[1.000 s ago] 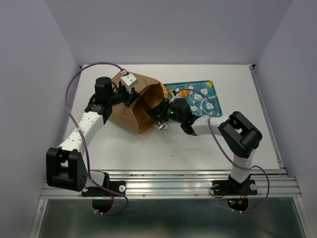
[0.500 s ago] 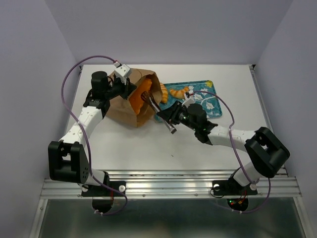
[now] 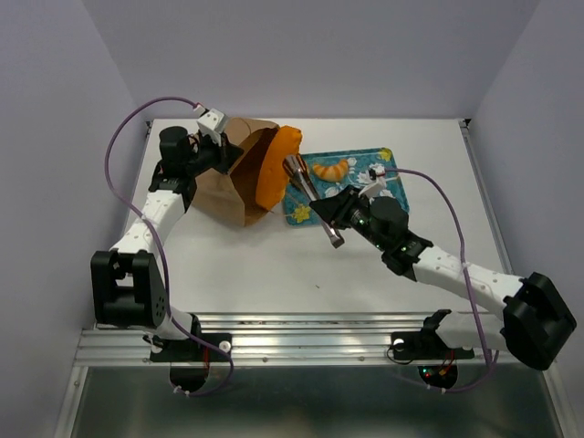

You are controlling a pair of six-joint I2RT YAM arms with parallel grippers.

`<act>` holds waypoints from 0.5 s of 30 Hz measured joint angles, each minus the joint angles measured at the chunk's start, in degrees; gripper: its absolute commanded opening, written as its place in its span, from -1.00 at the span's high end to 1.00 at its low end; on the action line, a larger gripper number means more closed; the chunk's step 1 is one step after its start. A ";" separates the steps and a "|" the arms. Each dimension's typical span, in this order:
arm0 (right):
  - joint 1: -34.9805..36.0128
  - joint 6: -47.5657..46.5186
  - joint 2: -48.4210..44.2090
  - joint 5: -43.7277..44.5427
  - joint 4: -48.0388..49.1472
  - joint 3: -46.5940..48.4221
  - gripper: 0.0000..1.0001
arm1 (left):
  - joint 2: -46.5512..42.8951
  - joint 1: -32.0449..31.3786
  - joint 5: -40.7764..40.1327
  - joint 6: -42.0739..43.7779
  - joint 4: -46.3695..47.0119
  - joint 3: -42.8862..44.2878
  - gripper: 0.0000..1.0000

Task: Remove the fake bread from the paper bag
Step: Take out the fake bread from the paper bag, then place the fake bread in the container.

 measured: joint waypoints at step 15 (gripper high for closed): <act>-0.76 -10.84 -11.72 15.54 -9.38 2.27 0.99 | 3.10 1.40 0.44 -4.02 1.11 1.68 1.00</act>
